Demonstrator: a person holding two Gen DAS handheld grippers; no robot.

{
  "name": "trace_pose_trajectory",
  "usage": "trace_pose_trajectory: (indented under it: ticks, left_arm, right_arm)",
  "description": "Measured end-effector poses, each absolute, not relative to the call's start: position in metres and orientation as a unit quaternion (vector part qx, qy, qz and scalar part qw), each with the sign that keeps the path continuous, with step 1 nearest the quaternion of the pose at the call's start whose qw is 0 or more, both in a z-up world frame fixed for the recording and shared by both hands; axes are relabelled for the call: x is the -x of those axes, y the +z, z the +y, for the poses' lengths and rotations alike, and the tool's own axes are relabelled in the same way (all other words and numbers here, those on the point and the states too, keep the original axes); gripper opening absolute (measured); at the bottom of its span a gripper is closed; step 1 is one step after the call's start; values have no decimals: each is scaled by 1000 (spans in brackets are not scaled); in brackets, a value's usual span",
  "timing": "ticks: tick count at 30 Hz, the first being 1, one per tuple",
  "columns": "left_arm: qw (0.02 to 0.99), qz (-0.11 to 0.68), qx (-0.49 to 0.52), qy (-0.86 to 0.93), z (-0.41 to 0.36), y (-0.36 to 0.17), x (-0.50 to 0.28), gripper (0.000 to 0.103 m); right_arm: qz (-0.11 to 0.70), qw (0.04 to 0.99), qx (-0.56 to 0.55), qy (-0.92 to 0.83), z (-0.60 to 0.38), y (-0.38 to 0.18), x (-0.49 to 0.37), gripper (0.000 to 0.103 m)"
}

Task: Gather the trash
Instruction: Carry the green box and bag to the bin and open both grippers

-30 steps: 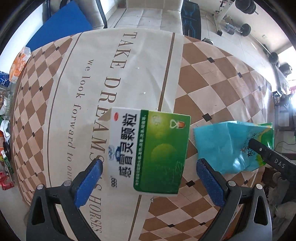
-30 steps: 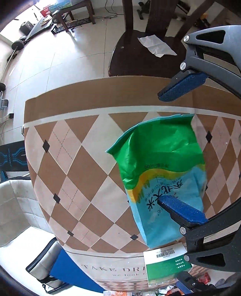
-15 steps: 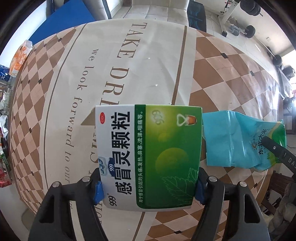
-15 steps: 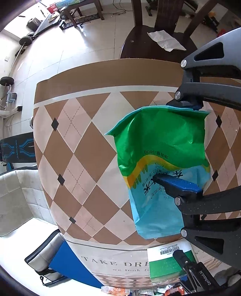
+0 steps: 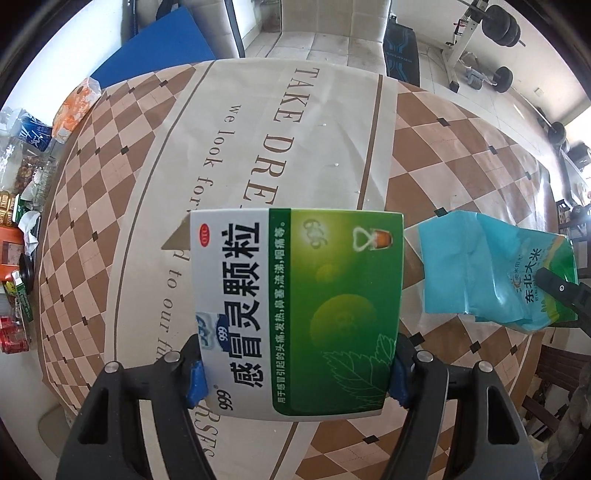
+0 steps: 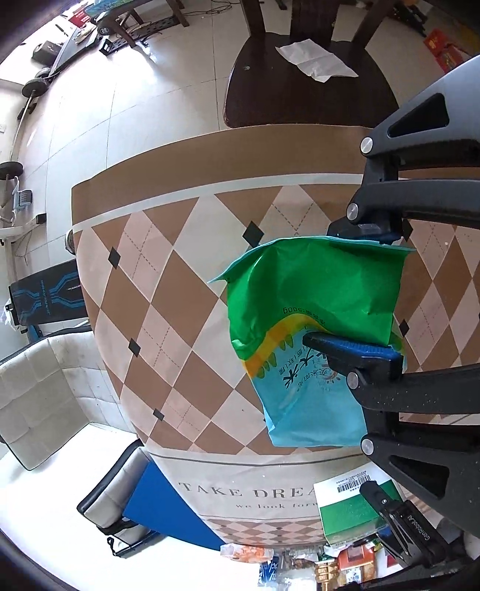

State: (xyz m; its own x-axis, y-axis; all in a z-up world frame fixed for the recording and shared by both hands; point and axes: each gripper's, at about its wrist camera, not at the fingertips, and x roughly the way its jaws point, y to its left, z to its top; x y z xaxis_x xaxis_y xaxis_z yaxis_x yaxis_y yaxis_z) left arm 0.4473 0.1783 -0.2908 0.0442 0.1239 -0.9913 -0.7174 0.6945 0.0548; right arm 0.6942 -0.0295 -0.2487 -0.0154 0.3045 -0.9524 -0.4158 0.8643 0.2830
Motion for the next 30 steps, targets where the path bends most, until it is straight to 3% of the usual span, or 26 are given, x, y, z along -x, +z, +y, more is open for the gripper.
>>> trace_pose_trajectory:
  ticks: [14, 22, 30]
  left_arm:
    - [717, 566, 233, 334, 126, -230, -378, 71]
    - [735, 536, 225, 350, 62, -197, -274, 71]
    - [730, 531, 241, 357, -8, -203, -146, 71]
  right_arm:
    - [628, 711, 20, 315, -72, -176, -622, 41]
    - [606, 714, 31, 349, -124, -145, -523, 41]
    - [613, 698, 45, 367, -211, -146, -388, 41]
